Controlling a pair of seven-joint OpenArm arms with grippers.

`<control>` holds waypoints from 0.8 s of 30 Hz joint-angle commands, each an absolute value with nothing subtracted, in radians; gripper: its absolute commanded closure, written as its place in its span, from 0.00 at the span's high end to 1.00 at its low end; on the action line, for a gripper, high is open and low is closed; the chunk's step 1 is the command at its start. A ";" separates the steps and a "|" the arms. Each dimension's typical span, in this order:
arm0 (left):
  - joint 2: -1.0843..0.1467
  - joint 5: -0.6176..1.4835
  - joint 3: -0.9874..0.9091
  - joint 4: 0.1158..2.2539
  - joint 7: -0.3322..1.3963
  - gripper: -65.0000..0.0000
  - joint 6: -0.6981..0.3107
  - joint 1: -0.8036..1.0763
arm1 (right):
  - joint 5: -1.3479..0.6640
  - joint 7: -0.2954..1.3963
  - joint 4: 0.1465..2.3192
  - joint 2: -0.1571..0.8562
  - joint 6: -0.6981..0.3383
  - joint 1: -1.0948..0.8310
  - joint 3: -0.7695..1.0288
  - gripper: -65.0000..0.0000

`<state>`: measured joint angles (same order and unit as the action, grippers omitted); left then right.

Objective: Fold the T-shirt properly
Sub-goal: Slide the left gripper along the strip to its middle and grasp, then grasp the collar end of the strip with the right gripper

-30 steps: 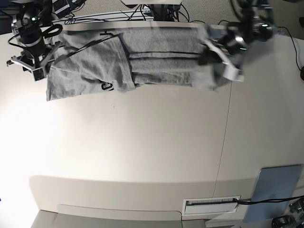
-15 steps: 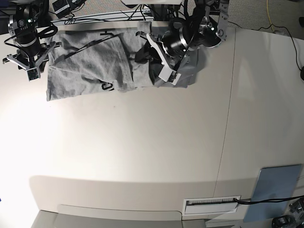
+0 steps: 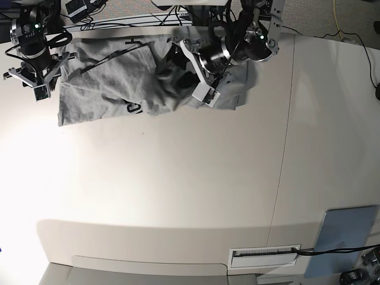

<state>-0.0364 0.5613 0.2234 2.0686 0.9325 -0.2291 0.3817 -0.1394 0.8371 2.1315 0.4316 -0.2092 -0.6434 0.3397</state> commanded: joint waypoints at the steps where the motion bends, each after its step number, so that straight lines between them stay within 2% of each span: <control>1: -0.030 0.588 0.227 2.085 0.907 0.61 -0.237 0.378 | -0.134 0.823 2.145 0.446 -0.204 -0.645 0.349 0.25; 10: -0.032 0.515 0.226 2.085 0.921 0.61 -0.290 0.332 | -0.135 0.791 2.145 0.446 -0.205 -0.645 0.358 0.25; 15: -0.047 0.413 0.226 2.085 0.919 0.61 -0.290 0.332 | -0.209 0.755 2.139 0.446 -0.218 -0.626 0.484 0.25; 18: -0.077 0.403 0.226 2.085 0.920 0.61 -0.290 0.332 | -0.371 0.814 2.056 0.446 -0.341 -0.568 0.588 0.25; 24: -0.085 0.442 0.227 2.085 0.944 0.61 -0.290 0.333 | -0.768 1.155 1.747 0.446 -0.591 -0.378 0.659 0.25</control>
